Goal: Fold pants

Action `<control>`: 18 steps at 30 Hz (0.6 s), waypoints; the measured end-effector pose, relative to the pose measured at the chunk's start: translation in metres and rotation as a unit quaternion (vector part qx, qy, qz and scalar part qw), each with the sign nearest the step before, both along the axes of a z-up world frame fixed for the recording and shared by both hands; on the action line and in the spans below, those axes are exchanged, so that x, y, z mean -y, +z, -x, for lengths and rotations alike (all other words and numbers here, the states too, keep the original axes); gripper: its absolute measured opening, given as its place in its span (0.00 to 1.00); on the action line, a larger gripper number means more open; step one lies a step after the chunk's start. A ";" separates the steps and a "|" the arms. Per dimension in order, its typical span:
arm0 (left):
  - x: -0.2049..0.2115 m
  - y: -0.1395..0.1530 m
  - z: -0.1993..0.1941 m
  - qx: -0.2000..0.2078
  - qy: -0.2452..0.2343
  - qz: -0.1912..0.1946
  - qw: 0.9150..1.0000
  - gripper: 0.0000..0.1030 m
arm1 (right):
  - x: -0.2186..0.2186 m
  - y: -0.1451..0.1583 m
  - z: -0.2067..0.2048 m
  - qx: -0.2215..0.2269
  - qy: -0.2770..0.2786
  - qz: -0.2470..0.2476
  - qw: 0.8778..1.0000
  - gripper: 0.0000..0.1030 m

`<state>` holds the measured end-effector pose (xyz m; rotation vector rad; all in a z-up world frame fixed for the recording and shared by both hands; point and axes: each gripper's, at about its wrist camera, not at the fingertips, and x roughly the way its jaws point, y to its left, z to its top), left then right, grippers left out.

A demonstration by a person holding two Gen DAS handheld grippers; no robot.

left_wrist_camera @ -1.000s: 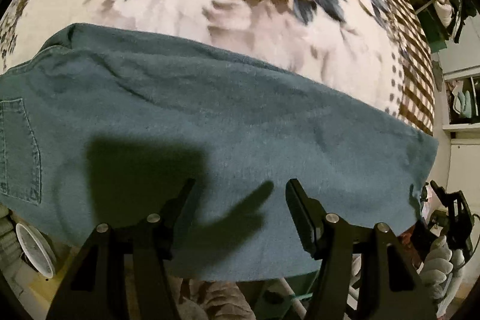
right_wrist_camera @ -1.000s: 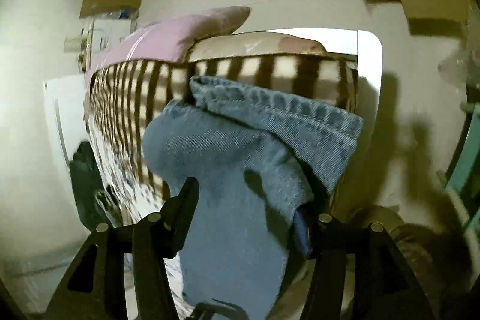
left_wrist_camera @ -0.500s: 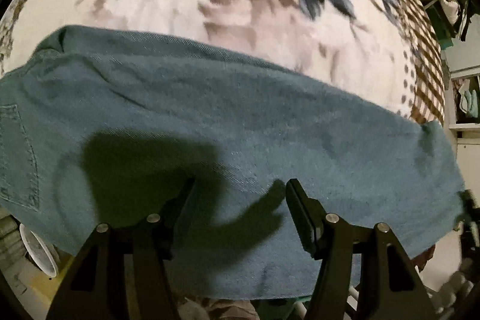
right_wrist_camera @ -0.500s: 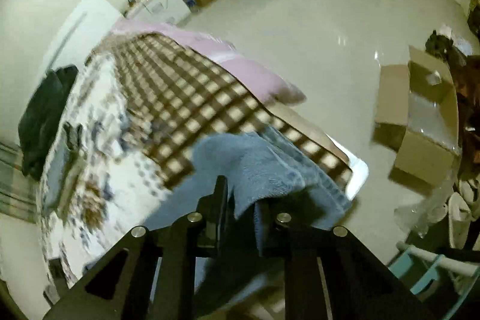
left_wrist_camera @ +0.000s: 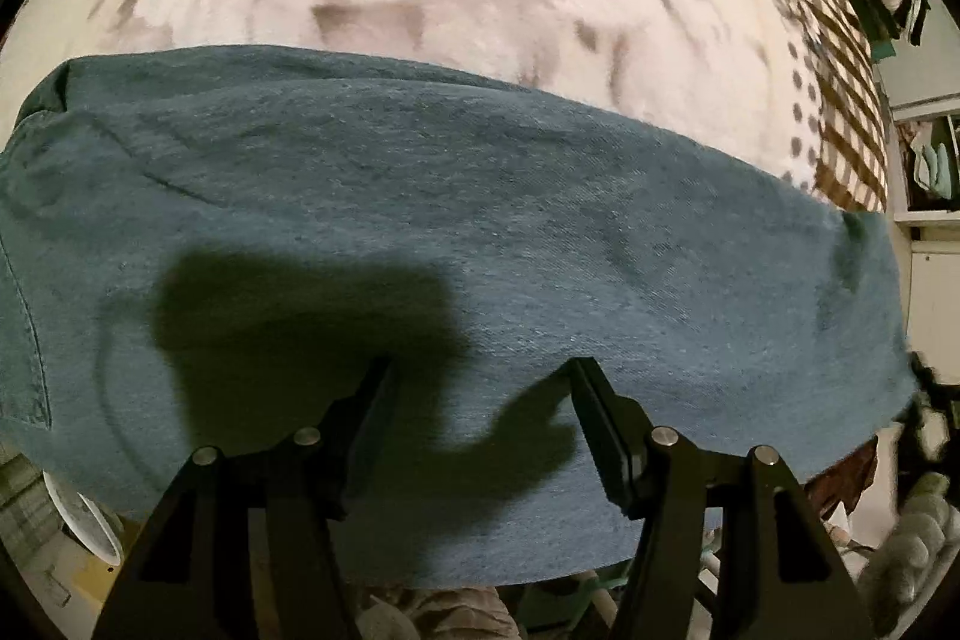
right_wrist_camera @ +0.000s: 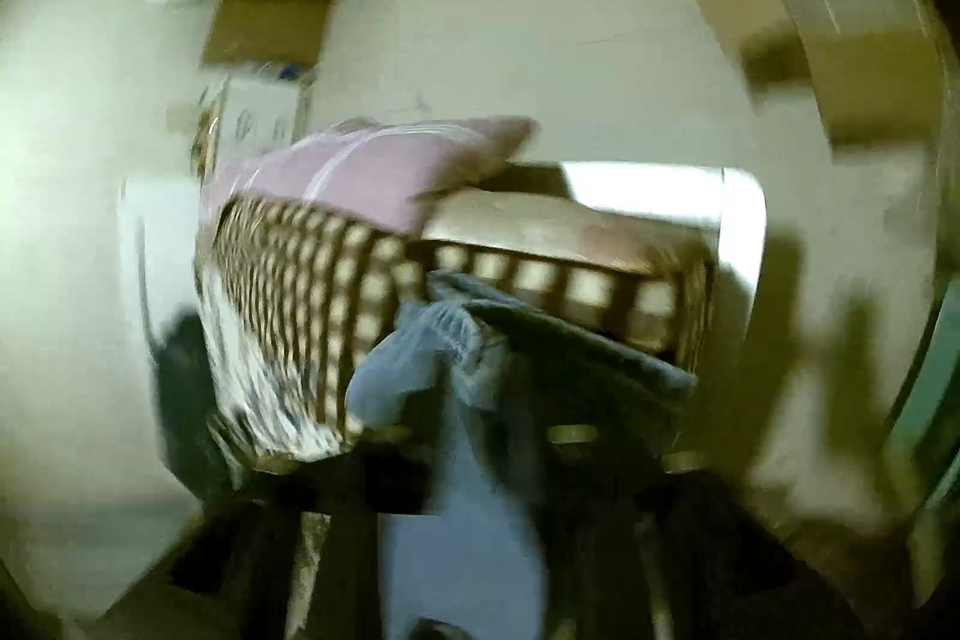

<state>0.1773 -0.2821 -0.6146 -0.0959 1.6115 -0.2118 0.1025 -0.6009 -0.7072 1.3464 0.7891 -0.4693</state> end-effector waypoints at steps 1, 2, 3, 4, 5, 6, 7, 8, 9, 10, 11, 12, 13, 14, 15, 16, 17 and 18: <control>-0.001 0.000 0.001 0.000 -0.001 0.000 1.000 0.56 | -0.005 0.021 -0.003 0.003 0.016 0.042 0.999 0.11; -0.002 0.000 -0.001 0.000 -0.002 0.000 1.000 0.56 | -0.010 0.033 -0.002 -0.002 0.024 0.071 0.997 0.11; -0.001 -0.001 0.000 -0.001 -0.001 0.000 1.000 0.56 | -0.011 0.042 0.002 -0.021 0.029 0.102 0.994 0.11; 0.001 -0.004 -0.001 -0.002 0.002 0.000 1.000 0.56 | -0.009 0.043 0.006 -0.047 0.030 0.118 0.991 0.11; 0.005 -0.005 -0.005 -0.003 0.005 0.000 1.000 0.56 | -0.005 0.032 0.011 -0.096 0.034 0.124 0.987 0.11; 0.004 -0.005 -0.007 -0.004 0.009 0.002 1.000 0.56 | -0.001 0.018 0.015 -0.122 0.036 0.112 0.986 0.12; 0.004 -0.005 -0.007 -0.004 0.013 0.005 1.000 0.56 | 0.004 0.003 0.020 -0.140 0.036 0.087 0.986 0.12; 0.001 -0.002 -0.012 -0.004 0.013 0.008 1.000 0.56 | 0.008 -0.009 0.025 -0.156 0.035 0.061 0.985 0.15; -0.001 0.000 -0.013 0.000 0.013 0.010 1.000 0.56 | 0.009 -0.012 0.027 -0.160 0.036 0.049 0.985 0.30; -0.004 0.003 -0.014 0.004 0.013 0.012 1.000 0.56 | 0.007 -0.008 0.027 -0.158 0.039 0.050 0.985 0.42; -0.007 0.006 -0.016 0.007 0.015 0.014 1.000 0.56 | 0.003 -0.002 0.026 -0.153 0.044 0.055 0.986 0.64; -0.011 0.011 -0.016 0.012 0.020 0.018 1.000 0.56 | -0.002 0.007 0.021 -0.145 0.050 0.060 0.986 0.71; -0.015 0.015 -0.016 0.016 0.024 0.020 0.999 0.56 | -0.008 0.013 0.015 -0.133 0.060 0.062 0.987 0.72; -0.023 0.024 -0.016 0.026 0.033 0.025 0.999 0.56 | -0.018 0.022 0.004 -0.122 0.083 0.063 0.987 0.73; -0.029 0.029 -0.016 0.034 0.040 0.027 0.998 0.56 | -0.031 0.031 -0.012 -0.118 0.114 0.065 0.984 0.74; -0.039 0.036 -0.016 0.042 0.049 0.029 0.997 0.56 | -0.049 0.039 -0.034 -0.118 0.159 0.070 0.978 0.74; -0.053 0.044 -0.016 0.051 0.062 0.032 0.996 0.56 | -0.062 0.045 -0.047 -0.118 0.189 0.072 0.972 0.74; -0.065 0.048 -0.017 0.056 0.073 0.033 0.995 0.56 | -0.084 0.050 -0.069 -0.116 0.230 0.072 0.963 0.74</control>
